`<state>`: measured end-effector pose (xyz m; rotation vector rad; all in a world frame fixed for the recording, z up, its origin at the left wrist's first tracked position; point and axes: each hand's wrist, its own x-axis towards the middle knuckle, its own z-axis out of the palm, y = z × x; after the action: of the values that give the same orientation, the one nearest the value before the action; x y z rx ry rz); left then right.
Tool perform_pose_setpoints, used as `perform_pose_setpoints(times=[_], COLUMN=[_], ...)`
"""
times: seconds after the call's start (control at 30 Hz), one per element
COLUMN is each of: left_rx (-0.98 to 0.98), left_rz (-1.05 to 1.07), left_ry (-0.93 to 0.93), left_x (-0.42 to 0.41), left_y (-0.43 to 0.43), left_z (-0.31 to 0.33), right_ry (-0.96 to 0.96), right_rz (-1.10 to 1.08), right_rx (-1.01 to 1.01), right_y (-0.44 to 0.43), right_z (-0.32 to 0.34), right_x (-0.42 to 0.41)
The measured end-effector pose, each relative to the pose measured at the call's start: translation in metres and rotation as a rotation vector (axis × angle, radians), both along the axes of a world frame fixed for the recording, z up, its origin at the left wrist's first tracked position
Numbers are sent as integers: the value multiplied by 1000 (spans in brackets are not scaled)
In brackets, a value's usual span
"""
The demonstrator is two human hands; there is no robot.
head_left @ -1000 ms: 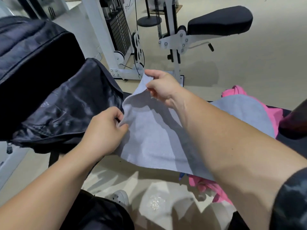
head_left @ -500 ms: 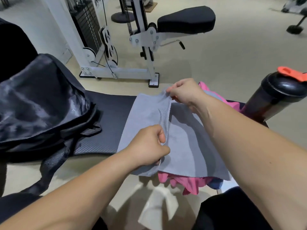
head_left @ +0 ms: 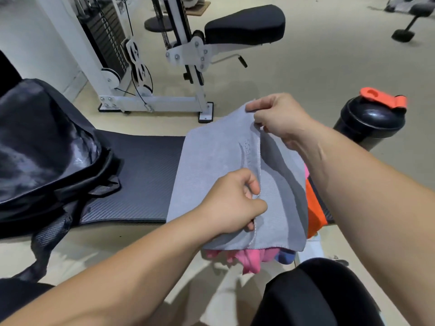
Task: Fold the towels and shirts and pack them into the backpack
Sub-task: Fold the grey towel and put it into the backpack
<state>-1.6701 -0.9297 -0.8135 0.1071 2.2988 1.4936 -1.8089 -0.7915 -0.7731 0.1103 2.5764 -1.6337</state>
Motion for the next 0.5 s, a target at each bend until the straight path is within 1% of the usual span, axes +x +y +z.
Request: perform_pose_setpoints(times=[0.1, 0.23, 0.33, 0.4, 0.43, 0.5], left_rx=[1, 6, 9, 68, 94, 87], left_rz=[-25, -43, -74, -30, 12, 112], left_ry=[-14, -31, -27, -28, -23, 2], left_x=[-3, -1, 1, -2, -4, -9], left_y=[21, 37, 38, 29, 21, -2], left_z=[-12, -32, -41, -40, -39, -34], right_ry=[14, 60, 58, 42, 71, 214], right_rz=[-1, 36, 169, 175, 149, 99], right_rx=[156, 565, 824, 888, 907, 953], right_y=[18, 38, 44, 42, 38, 26], right_z=[-9, -36, -57, -64, -66, -62], right_x=[4, 5, 10, 14, 16, 21])
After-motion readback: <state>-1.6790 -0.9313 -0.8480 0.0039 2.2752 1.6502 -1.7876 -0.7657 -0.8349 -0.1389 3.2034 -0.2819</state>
